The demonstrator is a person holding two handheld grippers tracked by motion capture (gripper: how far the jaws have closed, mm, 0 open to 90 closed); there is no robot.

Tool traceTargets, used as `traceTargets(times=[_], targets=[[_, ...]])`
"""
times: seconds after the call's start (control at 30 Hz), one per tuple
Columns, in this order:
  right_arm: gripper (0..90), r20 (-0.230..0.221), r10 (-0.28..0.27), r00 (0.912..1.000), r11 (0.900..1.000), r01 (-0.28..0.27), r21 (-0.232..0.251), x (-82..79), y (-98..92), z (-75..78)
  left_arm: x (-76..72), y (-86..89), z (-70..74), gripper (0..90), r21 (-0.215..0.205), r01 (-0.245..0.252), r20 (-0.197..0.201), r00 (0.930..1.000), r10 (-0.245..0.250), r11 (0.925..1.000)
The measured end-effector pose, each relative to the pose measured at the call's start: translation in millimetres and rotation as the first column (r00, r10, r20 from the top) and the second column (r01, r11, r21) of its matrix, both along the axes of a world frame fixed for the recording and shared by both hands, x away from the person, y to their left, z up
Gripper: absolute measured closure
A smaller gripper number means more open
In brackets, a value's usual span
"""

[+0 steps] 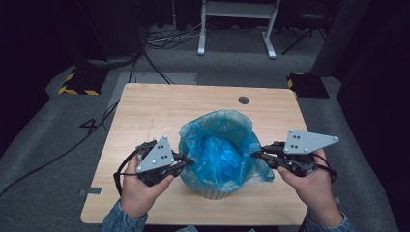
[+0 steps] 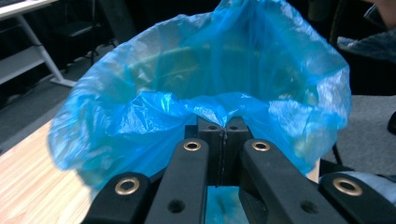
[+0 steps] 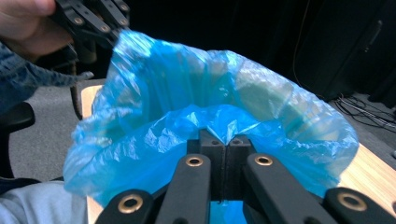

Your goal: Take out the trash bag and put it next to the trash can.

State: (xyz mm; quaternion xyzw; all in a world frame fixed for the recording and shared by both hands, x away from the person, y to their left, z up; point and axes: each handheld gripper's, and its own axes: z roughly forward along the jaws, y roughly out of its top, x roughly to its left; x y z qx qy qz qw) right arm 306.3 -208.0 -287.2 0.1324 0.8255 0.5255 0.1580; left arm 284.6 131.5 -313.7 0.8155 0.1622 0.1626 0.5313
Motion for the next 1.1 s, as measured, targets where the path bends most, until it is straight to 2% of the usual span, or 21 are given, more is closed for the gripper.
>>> traceTargets(times=[0.1, 0.23, 0.43, 0.53, 0.6, 0.67, 0.73, 0.8, 0.9, 1.1], targets=[[90.0, -0.004, 0.015, 0.9999, 1.0, -0.015, 0.006, 0.8, 6.1, 1.1, 3.1, -8.7, 1.0, 89.9, -0.01, 0.016, -0.01, 0.9998, -0.016, 0.9998], [89.9, -0.007, 0.036, 0.9993, 0.999, -0.036, 0.002, 1.5, 15.2, 1.5, 5.2, -18.4, 4.8, 89.9, -0.003, 0.013, 0.003, 0.9999, -0.013, 0.9999], [89.8, -0.023, 0.076, 0.9968, 0.997, -0.077, -0.014, 1.2, 27.4, -1.2, 9.0, -26.6, 9.6, 89.9, 0.018, 0.012, 0.017, 0.9998, -0.012, 0.9998], [88.1, -0.034, 0.099, 0.9946, 0.995, -0.099, -0.01, 0.7, 32.1, -2.7, 11.1, -28.6, 10.0, 89.9, 0.014, 0.012, 0.009, 0.9999, -0.012, 0.9998], [82.0, -0.05, 0.11, 0.9927, 0.994, -0.11, 0.002, 0.2, 34.8, -3.1, 13.4, -30.9, 9.1, 89.9, 0.014, 0.013, -0.004, 0.9999, -0.013, 0.9998], [67.5, -0.079, 0.118, 0.9898, 0.993, -0.117, 0.021, 0.7, 38.6, -4.1, 14.9, -33.6, 8.1, 89.9, 0.011, 0.016, -0.011, 0.9998, -0.016, 0.9998], [57.7, -0.092, 0.115, 0.989, 0.993, -0.114, 0.016, 1.4, 42.8, -5.8, 15.5, -36.6, 7.7, 89.9, 0.012, 0.022, -0.017, 0.9996, -0.021, 0.9997], [49.3, -0.091, 0.096, 0.9912, 0.995, -0.098, -0.013, 2.1, 48.0, -8.1, 15.6, -38.8, 8.0, 89.8, 0.017, 0.027, -0.016, 0.9995, -0.027, 0.9995], [42.4, -0.09, 0.074, 0.9932, 0.995, -0.08, -0.056, 3.0, 56.9, -11.2, 13.9, -41.3, 9.8, 89.6, 0.019, 0.031, -0.016, 0.9994, -0.031, 0.9993], [39.5, -0.092, 0.064, 0.9937, 0.987, -0.077, -0.142, 5.0, 73.0, -16.6, 9.5, -44.3, 14.1, 89.5, 0.017, 0.053, -0.014, 0.9985, -0.053, 0.9985]])
